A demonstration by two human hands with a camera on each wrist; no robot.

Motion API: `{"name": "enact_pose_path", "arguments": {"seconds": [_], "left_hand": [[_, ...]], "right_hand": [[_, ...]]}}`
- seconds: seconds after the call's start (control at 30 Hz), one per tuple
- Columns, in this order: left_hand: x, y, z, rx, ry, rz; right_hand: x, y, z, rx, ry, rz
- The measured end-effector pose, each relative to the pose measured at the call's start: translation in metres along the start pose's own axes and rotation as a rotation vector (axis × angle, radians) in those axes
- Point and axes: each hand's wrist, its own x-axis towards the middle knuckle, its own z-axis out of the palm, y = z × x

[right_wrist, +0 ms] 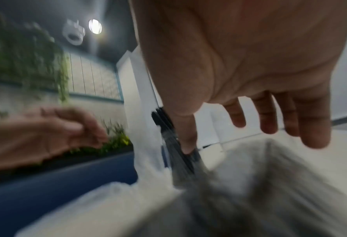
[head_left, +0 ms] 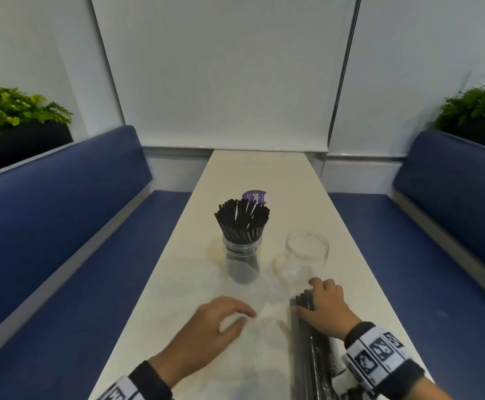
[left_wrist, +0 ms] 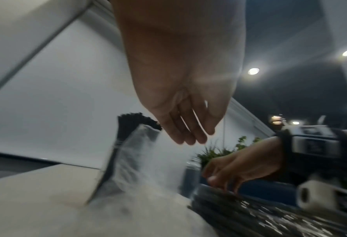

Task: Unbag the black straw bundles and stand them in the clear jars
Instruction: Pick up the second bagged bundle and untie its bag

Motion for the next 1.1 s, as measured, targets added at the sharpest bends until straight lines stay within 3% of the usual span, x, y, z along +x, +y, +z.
{"name": "enact_pose_path", "arguments": {"seconds": [0.1, 0.23, 0.37, 0.5, 0.67, 1.1], "left_hand": [[-0.002, 0.014, 0.04, 0.066, -0.234, -0.014], [0.007, 0.016, 0.074, 0.078, -0.293, -0.105], [0.02, 0.027, 0.082, 0.028, -0.139, -0.145], [0.032, 0.049, 0.075, -0.105, 0.098, -0.124], [0.043, 0.077, 0.061, -0.21, 0.344, -0.021], [0.054, 0.095, 0.058, -0.165, 0.349, 0.075]], "right_hand": [[0.004, 0.017, 0.01, 0.073, -0.081, 0.131], [0.002, 0.026, 0.009, 0.196, -0.173, 0.154], [-0.014, 0.024, -0.011, 0.295, -0.118, 0.052], [-0.036, 0.017, -0.037, 0.52, 0.007, -0.174], [-0.067, 0.003, -0.055, 0.471, 0.212, -0.355], [-0.077, 0.013, -0.026, 0.498, 0.177, -0.447]]}}
